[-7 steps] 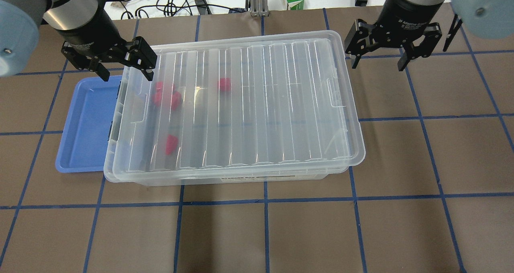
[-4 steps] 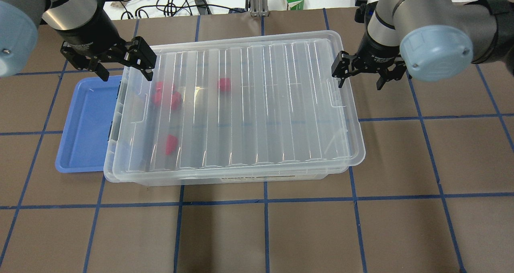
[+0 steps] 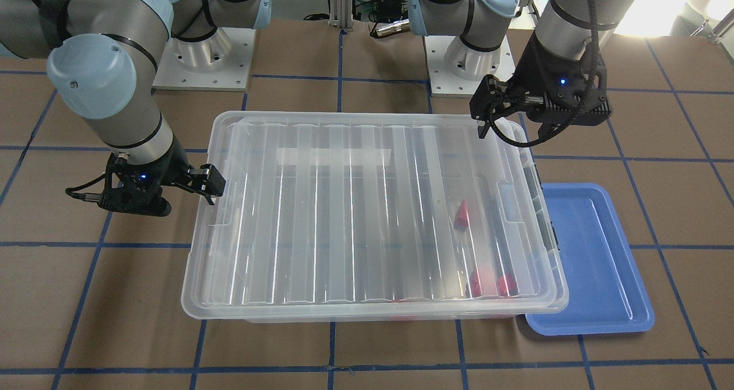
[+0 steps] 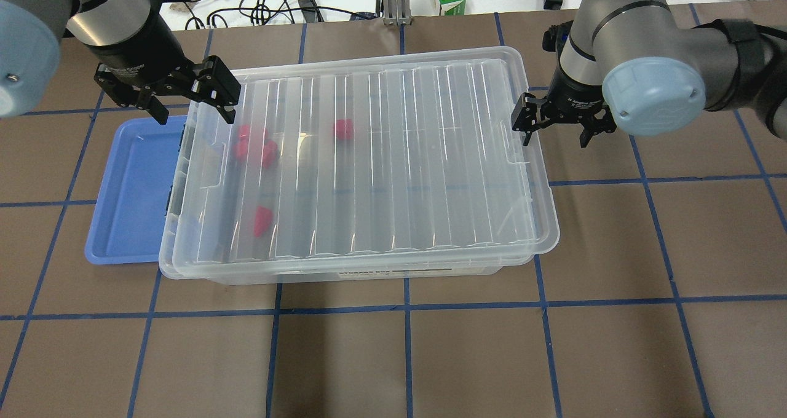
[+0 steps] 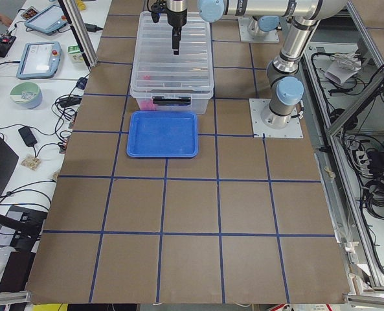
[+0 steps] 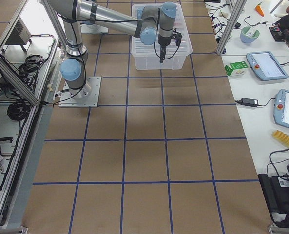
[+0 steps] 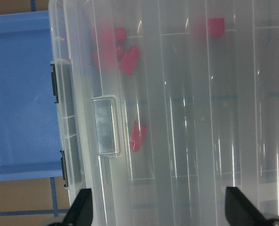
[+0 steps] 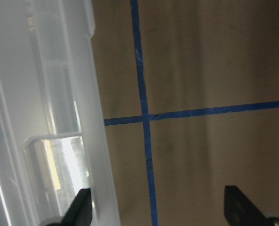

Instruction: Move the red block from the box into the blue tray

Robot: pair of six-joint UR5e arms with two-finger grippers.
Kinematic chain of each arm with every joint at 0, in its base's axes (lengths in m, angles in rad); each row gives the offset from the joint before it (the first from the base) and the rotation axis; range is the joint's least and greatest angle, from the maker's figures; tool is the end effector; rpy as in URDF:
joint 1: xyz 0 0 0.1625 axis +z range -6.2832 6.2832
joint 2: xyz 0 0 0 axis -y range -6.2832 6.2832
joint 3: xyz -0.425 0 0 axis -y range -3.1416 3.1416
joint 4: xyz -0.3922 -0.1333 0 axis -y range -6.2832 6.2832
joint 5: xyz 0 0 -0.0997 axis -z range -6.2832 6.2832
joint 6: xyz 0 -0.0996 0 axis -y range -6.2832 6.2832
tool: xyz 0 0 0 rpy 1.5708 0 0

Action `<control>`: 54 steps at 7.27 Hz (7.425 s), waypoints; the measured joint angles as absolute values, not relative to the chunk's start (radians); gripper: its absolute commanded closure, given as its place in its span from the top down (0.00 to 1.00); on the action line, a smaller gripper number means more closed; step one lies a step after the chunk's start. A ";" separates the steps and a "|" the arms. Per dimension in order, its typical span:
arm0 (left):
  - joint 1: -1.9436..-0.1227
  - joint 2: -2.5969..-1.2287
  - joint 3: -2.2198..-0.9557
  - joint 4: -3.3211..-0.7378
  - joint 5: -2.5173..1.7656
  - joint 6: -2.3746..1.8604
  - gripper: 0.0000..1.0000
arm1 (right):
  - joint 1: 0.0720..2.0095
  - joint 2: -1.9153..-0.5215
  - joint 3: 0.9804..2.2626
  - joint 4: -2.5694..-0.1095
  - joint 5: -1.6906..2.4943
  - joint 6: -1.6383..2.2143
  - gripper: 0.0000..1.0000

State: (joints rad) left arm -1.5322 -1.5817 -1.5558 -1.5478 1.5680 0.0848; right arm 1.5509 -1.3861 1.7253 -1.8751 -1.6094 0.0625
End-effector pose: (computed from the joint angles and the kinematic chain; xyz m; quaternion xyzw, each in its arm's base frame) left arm -0.1142 -0.5040 0.4922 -0.0231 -0.9996 0.0136 0.0006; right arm 0.1186 -0.5465 0.3468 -0.0408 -0.9988 -0.0170 0.0197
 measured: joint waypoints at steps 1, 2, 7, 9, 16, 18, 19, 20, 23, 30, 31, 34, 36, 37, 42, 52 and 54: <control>-1.532 -1.582 -1.556 -1.547 1.568 0.085 1.00 | 1.536 -1.384 1.726 -1.879 -1.653 0.032 1.00; -1.532 -1.583 -1.556 -1.547 1.567 0.085 1.00 | 1.507 -1.384 1.726 -1.884 -1.679 -0.006 1.00; -1.535 -1.575 -1.574 -1.549 1.569 0.086 1.00 | 1.316 -1.390 1.724 -1.885 -1.695 -0.186 1.00; -1.543 -1.596 -1.631 -1.544 1.572 0.127 1.00 | 1.279 -1.391 1.724 -1.885 -1.695 -0.218 1.00; -1.531 -1.657 -2.055 -1.043 1.570 0.344 1.00 | 1.289 -1.492 1.652 -1.794 -1.553 -0.213 1.00; -1.528 -1.717 -2.080 -0.978 1.570 0.341 1.00 | 1.406 -1.556 1.559 -1.661 -1.534 -0.071 1.00; -1.528 -1.741 -2.083 -0.957 1.571 0.340 1.00 | 1.487 -1.560 1.520 -1.614 -1.536 0.040 1.00; -1.528 -1.763 -2.085 -0.929 1.574 0.340 1.00 | 1.549 -1.555 1.498 -1.593 -1.541 0.116 1.00; -1.527 -1.812 -2.090 -0.862 1.578 0.333 0.91 | 1.596 -1.549 1.495 -1.584 -1.542 0.153 1.00; -1.525 -1.835 -2.067 -0.856 1.586 0.300 0.00 | 1.598 -1.553 1.497 -1.584 -1.535 0.153 1.00; -1.525 -1.808 -2.012 -0.937 1.583 0.293 0.00 | 1.598 -1.552 1.497 -1.583 -1.538 0.153 1.00; -1.492 -1.738 -1.684 -1.357 1.578 0.260 0.00 | 1.575 -1.548 1.496 -1.582 -1.545 0.107 1.00; -1.320 -1.738 -1.608 -1.437 1.579 0.313 0.00 | 1.427 -1.546 1.497 -1.569 -1.550 -0.069 1.00; -1.230 -1.755 -1.611 -1.428 1.576 0.395 0.00 | 1.307 -1.543 1.497 -1.542 -1.558 -0.144 1.00; -1.082 -1.919 -1.829 -0.983 1.563 0.632 0.00 | 1.060 -1.442 1.676 -1.742 -1.562 -0.516 1.00; -1.171 -1.778 -1.588 -1.368 1.585 0.453 1.00 | 1.236 -1.424 1.792 -1.858 -1.548 -0.277 1.00; -1.299 -1.714 -1.502 -1.504 1.606 0.323 1.00 | 1.302 -1.424 1.789 -1.858 -1.548 -0.214 1.00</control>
